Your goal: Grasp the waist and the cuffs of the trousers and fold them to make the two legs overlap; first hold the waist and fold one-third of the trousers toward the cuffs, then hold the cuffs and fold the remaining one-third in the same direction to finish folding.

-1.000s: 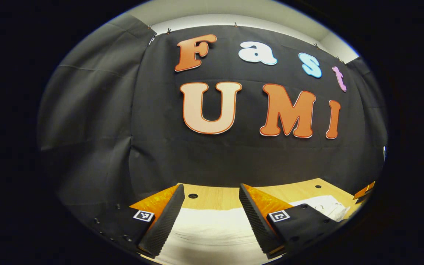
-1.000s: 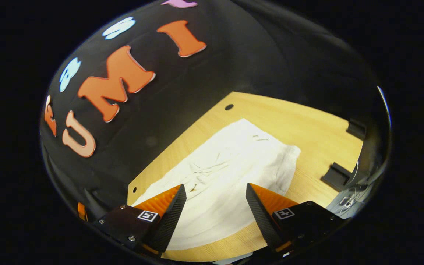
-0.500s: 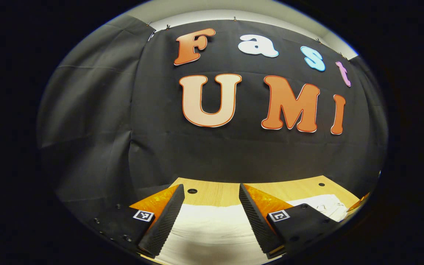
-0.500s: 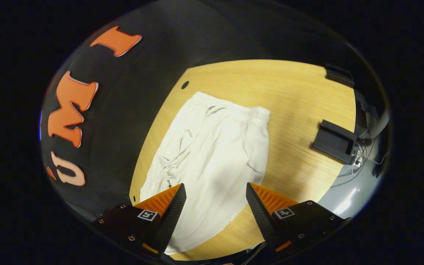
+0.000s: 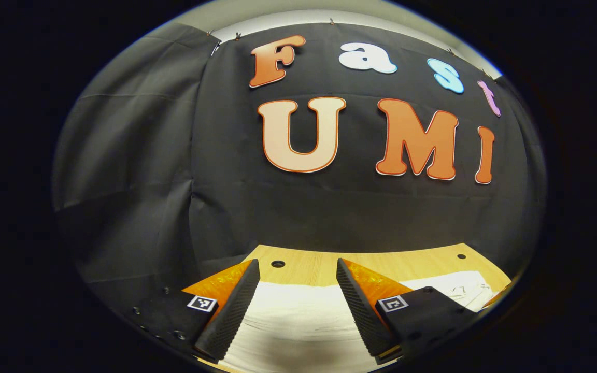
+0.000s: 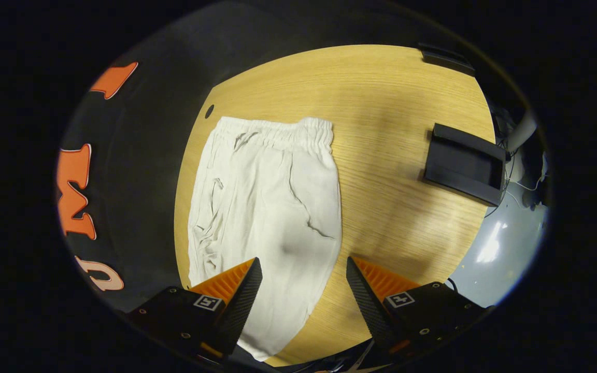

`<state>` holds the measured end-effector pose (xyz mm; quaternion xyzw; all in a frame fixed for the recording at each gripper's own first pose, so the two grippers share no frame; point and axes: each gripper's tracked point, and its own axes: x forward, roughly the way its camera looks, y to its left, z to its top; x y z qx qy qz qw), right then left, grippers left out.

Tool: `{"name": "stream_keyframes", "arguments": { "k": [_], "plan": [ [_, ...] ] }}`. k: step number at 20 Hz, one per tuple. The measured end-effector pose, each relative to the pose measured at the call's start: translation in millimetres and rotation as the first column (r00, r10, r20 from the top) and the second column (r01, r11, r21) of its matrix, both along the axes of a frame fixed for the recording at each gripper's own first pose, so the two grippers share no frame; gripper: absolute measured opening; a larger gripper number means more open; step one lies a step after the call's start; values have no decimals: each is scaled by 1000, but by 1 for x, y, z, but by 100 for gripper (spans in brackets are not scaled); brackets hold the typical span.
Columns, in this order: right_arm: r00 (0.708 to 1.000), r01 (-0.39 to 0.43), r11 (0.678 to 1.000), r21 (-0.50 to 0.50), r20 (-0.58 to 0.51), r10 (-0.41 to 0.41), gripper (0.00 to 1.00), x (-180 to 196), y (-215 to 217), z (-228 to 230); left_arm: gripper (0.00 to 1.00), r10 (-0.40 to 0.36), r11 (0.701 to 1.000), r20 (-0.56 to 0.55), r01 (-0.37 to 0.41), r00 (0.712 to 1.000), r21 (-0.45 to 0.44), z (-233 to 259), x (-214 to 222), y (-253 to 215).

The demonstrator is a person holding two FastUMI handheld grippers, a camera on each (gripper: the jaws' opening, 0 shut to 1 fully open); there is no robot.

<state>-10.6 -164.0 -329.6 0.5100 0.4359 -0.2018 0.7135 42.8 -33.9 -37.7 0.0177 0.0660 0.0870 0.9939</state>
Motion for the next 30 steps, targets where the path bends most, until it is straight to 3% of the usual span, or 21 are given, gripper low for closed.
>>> {"name": "stream_keyframes", "arguments": {
  "k": [11, 13, 14, 16, 17, 18, 20, 22, 27, 30],
  "plan": [
    [999, -44, 999, 20, -27, 45, 96, 19, 6, -6, 97, 49, 998, -18, -49, 999, -32, -9, -3, 11],
    [998, -46, 999, 18, -37, 46, 86, 20, 5, -9, 97, 53, 998, -23, -53, 998, -39, -10, -2, 12],
    [998, -51, 998, 26, -37, 52, 75, 22, 7, -11, 97, 54, 998, -25, -55, 998, -44, -11, -2, 13],
    [998, -57, 998, 25, -40, 58, 72, 25, 7, -15, 97, 58, 996, -29, -60, 998, -59, -13, -1, 14],
    [997, -63, 998, 20, -46, 64, 56, 26, 6, -16, 97, 59, 995, -35, -62, 998, -73, -16, -1, 16],
    [996, -76, 997, 9, -51, 77, 51, 26, 6, -18, 97, 58, 993, -46, -63, 997, -100, -19, -1, 17],
    [992, -104, 994, -22, -72, 102, 21, 24, 5, -23, 97, 64, 983, -77, -76, 995, -167, -31, -1, 22],
    [990, -114, 993, -32, -86, 111, 3, 24, 5, -24, 97, 72, 972, -111, -95, 991, -214, -45, -2, 31],
    [987, -142, 989, -33, -84, 139, 1, 24, 5, -23, 97, 121, 936, -212, -182, 970, -300, -79, -23, 75],
    [985, -152, 988, -30, -88, 149, 1, 26, 5, -23, 99, 175, 862, -275, -282, 946, -422, -105, -42, 103]
  ]
}}
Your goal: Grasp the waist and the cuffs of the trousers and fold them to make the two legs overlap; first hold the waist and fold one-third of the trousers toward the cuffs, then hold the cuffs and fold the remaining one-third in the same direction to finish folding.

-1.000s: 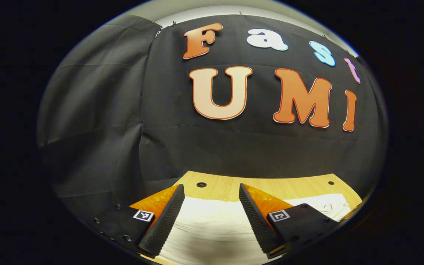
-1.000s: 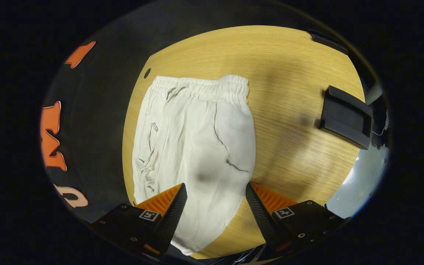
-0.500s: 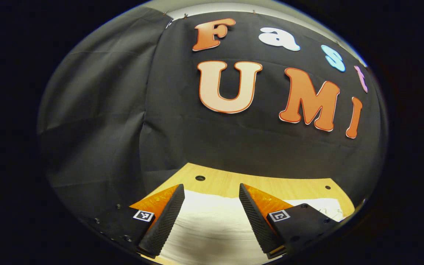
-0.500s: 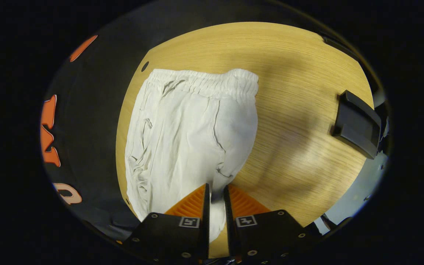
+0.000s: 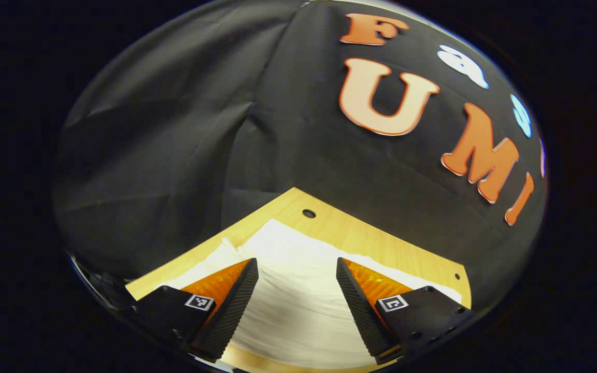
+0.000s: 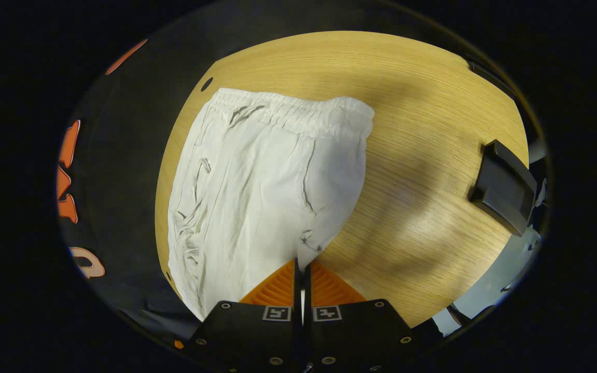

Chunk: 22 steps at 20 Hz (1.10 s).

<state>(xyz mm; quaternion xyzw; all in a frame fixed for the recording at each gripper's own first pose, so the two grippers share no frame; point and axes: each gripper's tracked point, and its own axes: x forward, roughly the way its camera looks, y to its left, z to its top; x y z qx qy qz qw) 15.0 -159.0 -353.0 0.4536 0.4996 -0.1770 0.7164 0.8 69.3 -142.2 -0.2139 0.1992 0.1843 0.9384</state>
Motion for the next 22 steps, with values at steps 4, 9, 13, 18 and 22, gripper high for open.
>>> {"name": "stream_keyframes", "arguments": {
  "k": [4, 9, 13, 18, 22],
  "plan": [
    [1000, -19, 1000, -4, -4, 19, 1, 4, 2, 0, 99, 102, 976, -114, -122, 988, -178, -55, -34, 21],
    [999, -42, 999, -8, -2, 42, 1, 6, 5, 1, 99, 168, 910, -242, -245, 956, -336, -118, -71, 29],
    [999, -36, 999, 3, -7, 36, 1, 5, 5, 1, 99, 202, 844, -298, -320, 933, -431, -151, -80, 29],
    [1000, -16, 999, 29, -21, 16, 1, 3, 3, 0, 100, 231, 763, -375, -406, 898, -503, -171, -83, 27],
    [1000, -7, 999, 34, -26, 8, 1, 0, 1, 0, 100, 233, 746, -415, -436, 879, -504, -183, -82, 27]
  ]
}}
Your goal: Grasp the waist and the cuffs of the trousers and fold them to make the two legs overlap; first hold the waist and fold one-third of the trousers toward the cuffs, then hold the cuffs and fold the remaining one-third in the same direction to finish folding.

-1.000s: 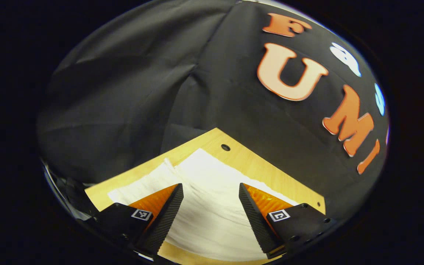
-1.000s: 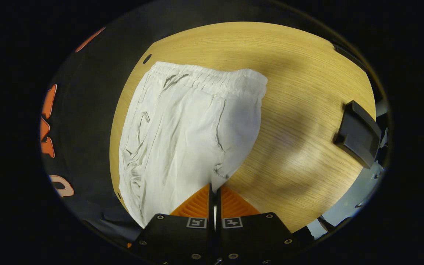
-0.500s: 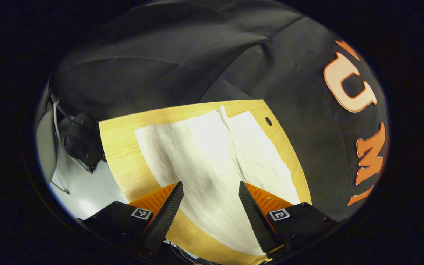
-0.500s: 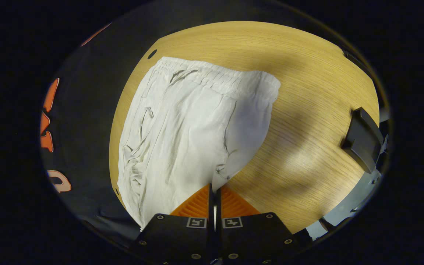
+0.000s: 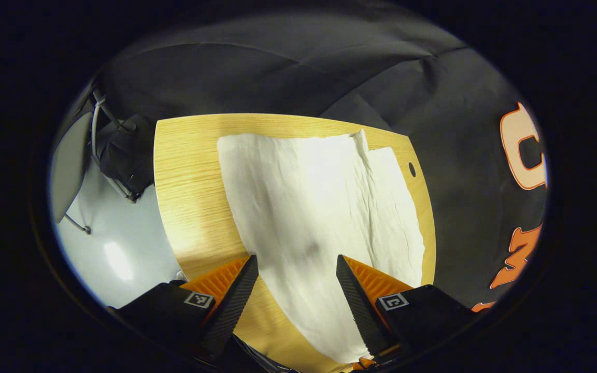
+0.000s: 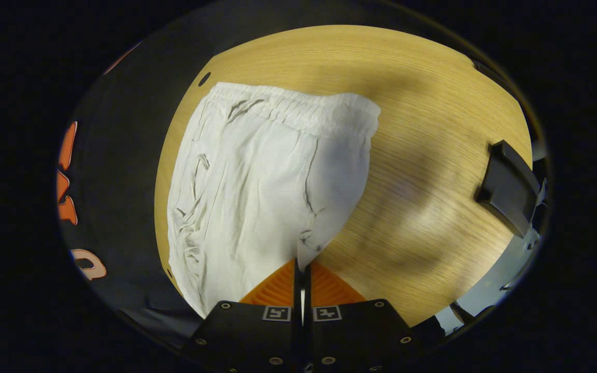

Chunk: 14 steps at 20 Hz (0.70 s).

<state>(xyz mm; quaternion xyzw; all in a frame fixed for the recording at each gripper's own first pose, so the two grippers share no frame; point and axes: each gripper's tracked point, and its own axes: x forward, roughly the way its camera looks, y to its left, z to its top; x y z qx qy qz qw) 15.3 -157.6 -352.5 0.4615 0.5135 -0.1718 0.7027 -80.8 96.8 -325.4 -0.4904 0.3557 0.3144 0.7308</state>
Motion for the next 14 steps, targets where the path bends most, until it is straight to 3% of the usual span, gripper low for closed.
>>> {"name": "stream_keyframes", "arguments": {
  "k": [6, 11, 14],
  "plan": [
    [1000, 27, 1000, 17, -5, -26, 1, -2, -1, 0, 99, 25, 999, -3, -26, 1000, -38, -9, 1, 4],
    [1000, 29, 999, 16, -9, -29, 1, -2, -1, 0, 96, -18, 999, -14, 17, 1000, -48, -10, 8, -1],
    [999, 40, 999, 23, -9, -40, 1, -3, -1, 1, 51, -35, 998, -21, 34, 999, -56, -19, 19, -2]
  ]
}}
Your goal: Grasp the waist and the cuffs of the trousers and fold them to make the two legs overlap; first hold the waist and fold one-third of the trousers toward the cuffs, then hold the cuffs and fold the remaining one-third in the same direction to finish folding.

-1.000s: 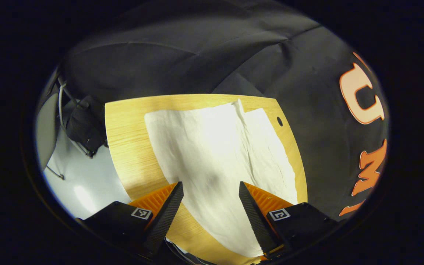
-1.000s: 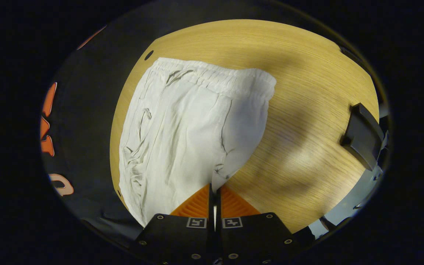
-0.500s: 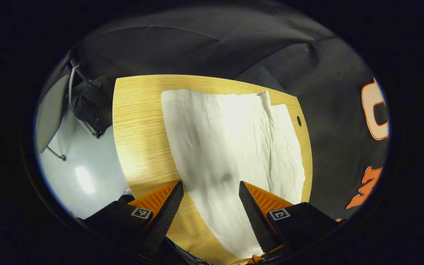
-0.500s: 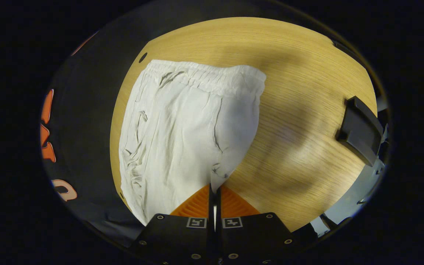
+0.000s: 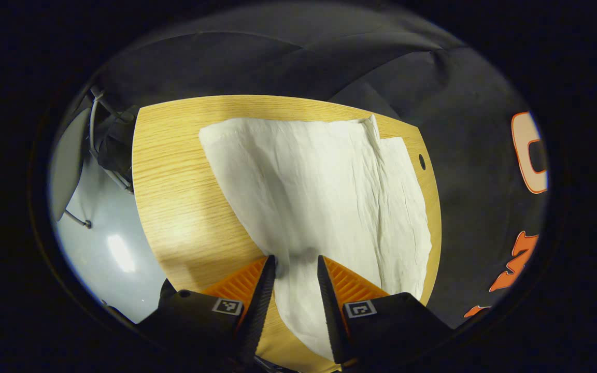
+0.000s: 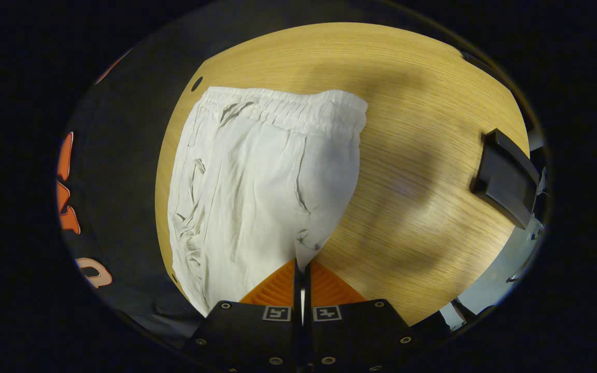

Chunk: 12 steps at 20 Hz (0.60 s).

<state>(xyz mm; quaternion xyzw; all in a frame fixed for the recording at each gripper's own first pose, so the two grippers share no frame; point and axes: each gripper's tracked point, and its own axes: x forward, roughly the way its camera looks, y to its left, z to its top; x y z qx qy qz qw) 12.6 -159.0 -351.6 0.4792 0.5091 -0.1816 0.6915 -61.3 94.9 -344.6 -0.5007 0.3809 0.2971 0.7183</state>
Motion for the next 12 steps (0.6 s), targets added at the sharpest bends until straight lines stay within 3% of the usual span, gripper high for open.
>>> {"name": "stream_keyframes", "arguments": {
  "k": [1, 3, 5, 8, 9, 12],
  "plan": [
    [1000, 1, 1000, 0, 2, -1, 1, 0, 0, 0, 54, -14, 1000, -1, 14, 1000, -12, -2, 2, -4],
    [1000, 5, 1000, -1, 3, -5, 1, -1, -1, 1, 38, -16, 1000, -6, 16, 1000, -18, -3, 3, -1],
    [1000, 10, 1000, -8, 4, -10, 1, -2, -2, 1, 6, -7, 1000, -18, 6, 1000, -27, -6, 3, -1],
    [1000, 20, 1000, -10, 20, -19, 1, -2, -3, 7, 9, -49, 999, -18, 49, 999, -24, -6, 2, -5],
    [999, 21, 1000, -14, 27, -20, 1, -2, -3, 9, 5, -69, 997, -1, 69, 998, -23, 2, 5, -1],
    [998, 30, 999, -21, 56, -28, 1, -2, -3, 21, 4, -126, 992, 21, 127, 992, -12, 12, 9, 1]
  ]
}}
